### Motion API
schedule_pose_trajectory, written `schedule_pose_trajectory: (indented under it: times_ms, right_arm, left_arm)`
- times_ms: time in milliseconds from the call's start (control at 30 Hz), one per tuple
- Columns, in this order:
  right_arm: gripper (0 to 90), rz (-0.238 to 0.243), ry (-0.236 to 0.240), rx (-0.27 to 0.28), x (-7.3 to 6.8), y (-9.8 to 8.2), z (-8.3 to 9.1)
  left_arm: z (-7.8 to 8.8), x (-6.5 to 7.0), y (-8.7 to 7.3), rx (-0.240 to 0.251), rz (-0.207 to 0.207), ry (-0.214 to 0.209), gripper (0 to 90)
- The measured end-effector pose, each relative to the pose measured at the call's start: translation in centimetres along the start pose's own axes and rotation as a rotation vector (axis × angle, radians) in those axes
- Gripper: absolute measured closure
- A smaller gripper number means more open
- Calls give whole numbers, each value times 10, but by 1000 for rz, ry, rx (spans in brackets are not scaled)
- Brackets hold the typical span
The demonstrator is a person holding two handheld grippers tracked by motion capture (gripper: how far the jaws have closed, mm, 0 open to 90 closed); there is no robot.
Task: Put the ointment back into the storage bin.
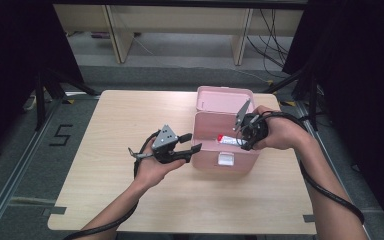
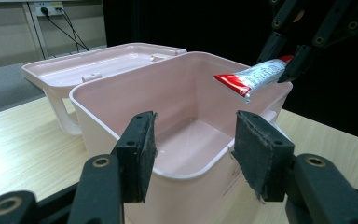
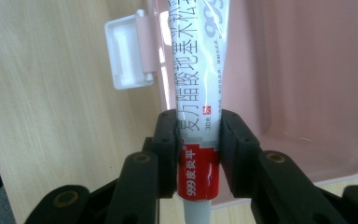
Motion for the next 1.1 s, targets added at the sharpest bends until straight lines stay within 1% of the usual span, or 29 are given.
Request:
schedule_pose_trajectory:
  times_ms: [33, 133, 167, 200, 233, 267, 300, 333, 400, 433, 467, 533, 567, 600, 633, 733, 800, 833, 867, 900, 933, 1000, 1033, 1067, 1100]
  right_arm:
    - [707, 36, -3, 12, 3, 0, -1]
    - [707, -25, -2, -12, 0, -1, -2]
    - [707, -27, 2, -9, 0, -1, -3]
    - [707, 6, 3, -3, 3, 0, -5]
    - [707, -19, -3, -14, 1, 0, -4]
    - [707, -1, -1, -12, 2, 0, -5]
    - [707, -5, -3, -16, 2, 1, -6]
    - [707, 31, -7, -6, 4, 1, -7]
    - [707, -16, -2, -22, 2, 0, -7]
    - [707, -1, 3, -23, 3, 1, -8]
    - [707, 7, -4, -24, 4, 1, -9]
    - [707, 21, 1, -21, 6, 1, -11]
    - [707, 24, -4, -20, 6, 1, -11]
    - [707, -6, -3, -27, 5, 0, -12]
    - [707, 4, 3, -30, 5, 0, -13]
    - [707, -19, 2, -34, 5, 0, -14]
    - [707, -3, 2, -32, 6, 0, -15]
    - [707, 22, 2, -25, 8, 0, -16]
    - [707, 27, 2, -28, 8, 1, -16]
    - [706, -5, 3, -37, 7, 0, -16]
    - [706, -16, 10, -45, 7, 0, -16]
    - [707, 2, 4, -42, 8, 1, -18]
    - [706, -17, 5, -45, 8, 0, -18]
    - [706, -7, -1, -45, 8, 0, -18]
    - [707, 2, 5, -44, 9, 1, -19]
  left_arm:
    - [0, 0, 0, 0, 1, -1, 476]
    - [0, 0, -1, -2, -1, 0, 476]
    - [0, 0, -1, -3, -1, 0, 476]
    - [0, 0, -1, -3, -1, 1, 476]
    - [0, 0, 0, -2, -1, 1, 476]
    - [0, 0, 0, -2, 0, 1, 476]
    - [0, 0, 0, -2, 0, 2, 476]
    - [1, 0, 0, -3, 1, 2, 476]
    - [1, -1, 0, -2, 1, 2, 477]
    - [1, -1, 0, -3, 0, 2, 476]
    - [1, -1, -1, -3, 1, 1, 476]
    - [0, -1, -1, -4, 0, 2, 476]
    - [0, -1, -1, -4, 0, 2, 476]
    - [0, -1, -1, -4, 0, 1, 476]
    - [0, -1, -1, -4, 0, 1, 476]
    - [1, -1, -1, -4, 1, 1, 476]
    - [1, -1, -1, -4, 1, 1, 476]
    - [1, -1, -1, -4, 1, 1, 476]
    - [1, -1, -1, -4, 1, 1, 476]
    - [0, -1, -1, -4, 0, 1, 476]
    - [1, -1, -1, -4, 0, 1, 476]
    - [1, -1, -1, -3, 1, 1, 476]
    - [1, -1, -1, -4, 1, 2, 476]
    - [1, -1, -1, -3, 2, 2, 476]
    - [1, -1, -1, -3, 3, 2, 476]
Point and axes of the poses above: each handheld gripper's, and its own axes: z roughly backward along the jaws, y roughly out of its top, x roughly to its right, the point moved 2 cm from there along -z, roughly forward along the jaws, and after that the axes turned 6 degrees about -z, right-handed, at the moved point
